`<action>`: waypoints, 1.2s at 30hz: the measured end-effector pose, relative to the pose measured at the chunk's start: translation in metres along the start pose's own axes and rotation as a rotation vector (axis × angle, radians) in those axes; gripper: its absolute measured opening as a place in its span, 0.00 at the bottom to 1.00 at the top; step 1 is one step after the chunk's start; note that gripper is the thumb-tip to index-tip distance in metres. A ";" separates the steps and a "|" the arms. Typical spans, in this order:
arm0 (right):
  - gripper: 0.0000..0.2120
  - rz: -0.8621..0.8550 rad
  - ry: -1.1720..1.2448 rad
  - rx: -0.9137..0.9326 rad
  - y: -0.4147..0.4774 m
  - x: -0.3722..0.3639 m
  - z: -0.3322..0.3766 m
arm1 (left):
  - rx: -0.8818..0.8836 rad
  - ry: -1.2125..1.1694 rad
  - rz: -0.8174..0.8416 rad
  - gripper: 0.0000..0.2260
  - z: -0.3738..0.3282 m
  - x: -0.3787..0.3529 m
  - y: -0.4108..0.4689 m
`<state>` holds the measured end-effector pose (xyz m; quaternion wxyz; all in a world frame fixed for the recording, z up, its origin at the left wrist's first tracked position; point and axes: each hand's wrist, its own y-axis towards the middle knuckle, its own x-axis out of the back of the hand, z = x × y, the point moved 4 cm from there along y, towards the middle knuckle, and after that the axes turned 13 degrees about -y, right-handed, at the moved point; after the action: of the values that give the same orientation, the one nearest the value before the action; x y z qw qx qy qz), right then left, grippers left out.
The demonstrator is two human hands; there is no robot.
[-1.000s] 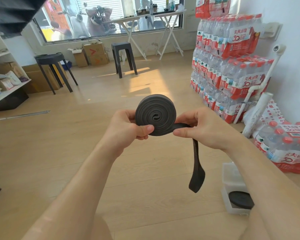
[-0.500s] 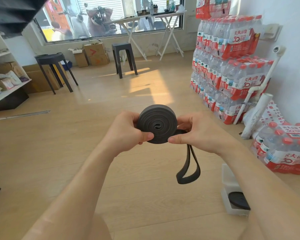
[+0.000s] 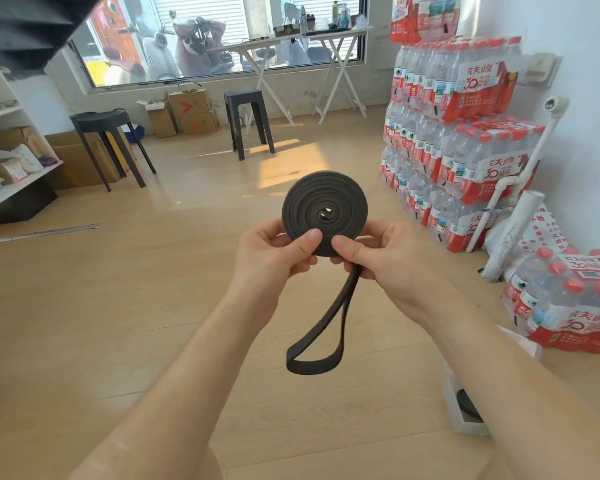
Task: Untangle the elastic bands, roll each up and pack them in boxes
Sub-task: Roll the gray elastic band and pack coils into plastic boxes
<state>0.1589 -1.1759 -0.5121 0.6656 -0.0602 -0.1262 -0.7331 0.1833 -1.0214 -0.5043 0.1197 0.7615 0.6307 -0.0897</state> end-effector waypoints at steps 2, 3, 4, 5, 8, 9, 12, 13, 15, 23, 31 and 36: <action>0.07 0.051 -0.022 -0.008 0.000 0.000 -0.001 | -0.032 0.047 -0.039 0.08 -0.001 0.003 0.001; 0.10 0.099 -0.044 -0.010 0.000 -0.001 -0.001 | -0.044 0.076 -0.051 0.08 -0.003 0.004 0.002; 0.14 0.153 -0.076 -0.011 0.000 -0.002 -0.002 | -0.053 0.100 -0.061 0.07 -0.005 0.006 0.003; 0.19 0.198 -0.116 -0.010 0.000 -0.003 -0.002 | -0.058 0.120 -0.065 0.07 -0.007 0.008 0.003; 0.22 0.205 -0.293 0.017 0.001 -0.002 -0.001 | -0.046 0.168 -0.074 0.06 -0.011 0.012 0.004; 0.19 0.195 -0.330 0.023 0.001 0.000 0.000 | -0.039 0.181 -0.076 0.06 -0.012 0.014 0.004; 0.16 0.225 -0.363 0.040 -0.003 0.002 0.005 | -0.016 0.207 -0.066 0.07 -0.014 0.015 0.003; 0.17 0.231 -0.374 0.041 -0.003 0.003 0.006 | -0.011 0.213 -0.062 0.07 -0.014 0.015 0.003; 0.17 0.212 -0.407 0.029 -0.003 0.005 0.006 | -0.005 0.221 -0.058 0.07 -0.014 0.014 0.004; 0.21 0.162 -0.447 0.019 -0.004 0.013 0.009 | 0.011 0.273 -0.063 0.08 -0.013 0.022 0.008; 0.20 0.135 -0.418 0.044 -0.006 0.012 0.011 | -0.017 0.398 -0.029 0.09 -0.016 0.022 0.008; 0.12 0.160 -0.382 0.000 -0.004 0.008 0.005 | -0.045 0.563 -0.039 0.09 -0.016 0.019 0.009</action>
<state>0.1532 -1.1824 -0.5060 0.6856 -0.2083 -0.2449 -0.6532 0.1953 -1.0002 -0.4944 -0.0449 0.7414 0.6553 0.1372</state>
